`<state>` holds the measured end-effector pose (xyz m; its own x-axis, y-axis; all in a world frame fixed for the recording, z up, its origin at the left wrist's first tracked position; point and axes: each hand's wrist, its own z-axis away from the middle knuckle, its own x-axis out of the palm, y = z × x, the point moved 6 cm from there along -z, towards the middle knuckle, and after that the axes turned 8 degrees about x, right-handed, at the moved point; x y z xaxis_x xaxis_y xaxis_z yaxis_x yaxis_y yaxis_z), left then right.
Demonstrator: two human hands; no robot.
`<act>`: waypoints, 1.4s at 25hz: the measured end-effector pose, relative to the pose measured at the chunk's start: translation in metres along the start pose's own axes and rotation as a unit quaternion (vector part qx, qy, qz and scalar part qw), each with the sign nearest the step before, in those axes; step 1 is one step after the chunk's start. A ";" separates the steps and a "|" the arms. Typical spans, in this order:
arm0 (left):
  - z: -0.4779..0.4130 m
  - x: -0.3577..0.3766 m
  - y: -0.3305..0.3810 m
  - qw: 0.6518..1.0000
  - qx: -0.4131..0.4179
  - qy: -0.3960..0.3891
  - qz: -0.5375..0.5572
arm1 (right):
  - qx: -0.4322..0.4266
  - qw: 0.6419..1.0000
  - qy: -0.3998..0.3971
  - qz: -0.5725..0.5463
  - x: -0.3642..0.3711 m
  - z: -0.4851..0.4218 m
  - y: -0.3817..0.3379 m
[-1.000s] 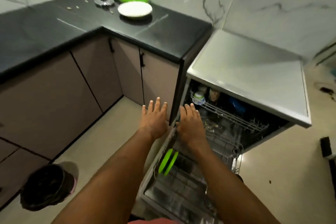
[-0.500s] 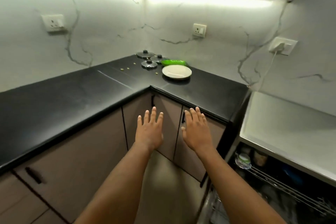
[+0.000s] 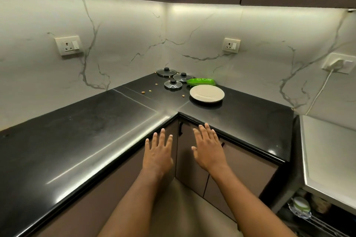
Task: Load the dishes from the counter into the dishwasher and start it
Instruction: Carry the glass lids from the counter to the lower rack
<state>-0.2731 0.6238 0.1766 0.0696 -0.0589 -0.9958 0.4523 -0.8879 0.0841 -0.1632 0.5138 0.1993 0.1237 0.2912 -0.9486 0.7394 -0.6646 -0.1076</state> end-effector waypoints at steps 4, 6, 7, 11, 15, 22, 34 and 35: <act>-0.057 0.006 -0.020 1.000 -0.005 -0.011 -0.025 | 0.000 1.000 0.002 -0.017 0.026 -0.060 0.005; -0.095 0.006 -0.029 0.999 -0.011 -0.019 -0.025 | -0.007 1.000 -0.002 -0.025 0.039 -0.094 0.010; -0.115 0.005 -0.033 0.999 -0.017 -0.017 -0.025 | -0.009 1.000 -0.003 -0.019 0.047 -0.112 0.015; -0.188 0.003 -0.039 1.000 -0.026 -0.002 -0.010 | -0.031 1.000 0.002 0.005 0.069 -0.184 0.036; -0.249 0.008 -0.053 0.999 -0.040 -0.014 -0.006 | -0.054 0.998 -0.017 0.014 0.089 -0.259 0.049; -0.356 0.023 -0.099 0.998 -0.056 -0.024 0.005 | -0.081 0.996 -0.014 0.024 0.128 -0.365 0.045; -0.539 0.042 -0.212 0.995 -0.049 -0.082 0.015 | -0.039 0.996 -0.042 0.071 0.209 -0.547 0.019; -0.549 0.045 -0.219 0.995 -0.051 -0.088 0.019 | -0.040 0.996 -0.044 0.072 0.215 -0.556 0.016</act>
<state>0.1189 1.0661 0.1322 -0.0649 -0.1787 -0.9818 0.5406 -0.8333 0.1159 0.2434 0.9484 0.1596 0.1765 0.1330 -0.9753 0.7689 -0.6373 0.0523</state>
